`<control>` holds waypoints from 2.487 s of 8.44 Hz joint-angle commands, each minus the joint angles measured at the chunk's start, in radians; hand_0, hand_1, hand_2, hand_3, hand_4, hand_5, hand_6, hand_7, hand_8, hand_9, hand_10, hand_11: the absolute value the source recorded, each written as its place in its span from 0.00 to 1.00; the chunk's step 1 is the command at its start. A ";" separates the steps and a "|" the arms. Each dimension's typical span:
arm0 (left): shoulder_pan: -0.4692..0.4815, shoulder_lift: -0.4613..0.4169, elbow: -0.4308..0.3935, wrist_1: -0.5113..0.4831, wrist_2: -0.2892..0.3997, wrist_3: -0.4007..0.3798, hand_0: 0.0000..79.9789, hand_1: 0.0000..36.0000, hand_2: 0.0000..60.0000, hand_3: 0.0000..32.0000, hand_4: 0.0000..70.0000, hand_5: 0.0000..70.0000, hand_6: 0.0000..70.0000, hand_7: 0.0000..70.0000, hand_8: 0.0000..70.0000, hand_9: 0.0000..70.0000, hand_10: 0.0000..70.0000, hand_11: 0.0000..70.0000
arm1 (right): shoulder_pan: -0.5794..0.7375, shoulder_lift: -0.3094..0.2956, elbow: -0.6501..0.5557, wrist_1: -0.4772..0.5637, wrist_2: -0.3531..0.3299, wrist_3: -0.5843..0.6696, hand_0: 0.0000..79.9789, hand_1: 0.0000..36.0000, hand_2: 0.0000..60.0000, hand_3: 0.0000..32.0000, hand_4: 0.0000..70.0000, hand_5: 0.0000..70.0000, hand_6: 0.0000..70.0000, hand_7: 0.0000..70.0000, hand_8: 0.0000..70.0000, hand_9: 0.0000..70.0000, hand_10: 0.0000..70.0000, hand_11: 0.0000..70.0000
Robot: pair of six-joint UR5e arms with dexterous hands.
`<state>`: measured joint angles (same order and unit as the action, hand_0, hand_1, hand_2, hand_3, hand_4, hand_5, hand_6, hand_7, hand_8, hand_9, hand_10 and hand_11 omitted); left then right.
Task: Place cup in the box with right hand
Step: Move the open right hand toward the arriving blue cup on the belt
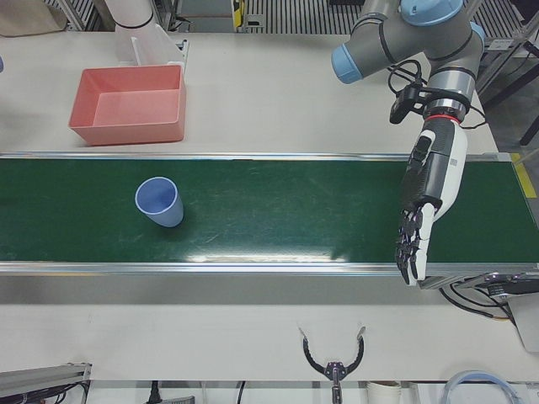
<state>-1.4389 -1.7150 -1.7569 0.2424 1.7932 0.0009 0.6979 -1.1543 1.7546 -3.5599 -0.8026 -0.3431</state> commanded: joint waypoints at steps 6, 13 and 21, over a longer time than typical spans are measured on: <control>0.000 0.000 0.001 0.000 0.000 0.001 0.00 0.00 0.00 0.00 0.00 0.00 0.00 0.00 0.00 0.00 0.00 0.00 | -0.001 0.008 0.005 0.001 -0.007 -0.001 0.70 0.38 0.03 0.00 0.31 0.09 0.08 0.28 0.11 0.22 0.02 0.06; 0.000 0.000 -0.001 0.000 0.000 0.001 0.00 0.00 0.00 0.00 0.00 0.00 0.00 0.00 0.00 0.00 0.00 0.00 | -0.018 0.018 0.000 0.001 -0.007 -0.037 0.69 0.38 0.03 0.00 0.30 0.09 0.08 0.28 0.12 0.23 0.03 0.07; 0.000 0.000 0.001 0.000 0.000 0.001 0.00 0.00 0.00 0.00 0.00 0.00 0.00 0.00 0.00 0.00 0.00 0.00 | -0.017 0.027 -0.003 -0.002 -0.001 -0.044 0.66 0.44 0.16 0.00 0.31 0.08 0.09 0.33 0.13 0.26 0.04 0.08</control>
<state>-1.4391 -1.7150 -1.7565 0.2424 1.7933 0.0011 0.6796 -1.1268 1.7533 -3.5593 -0.8094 -0.3853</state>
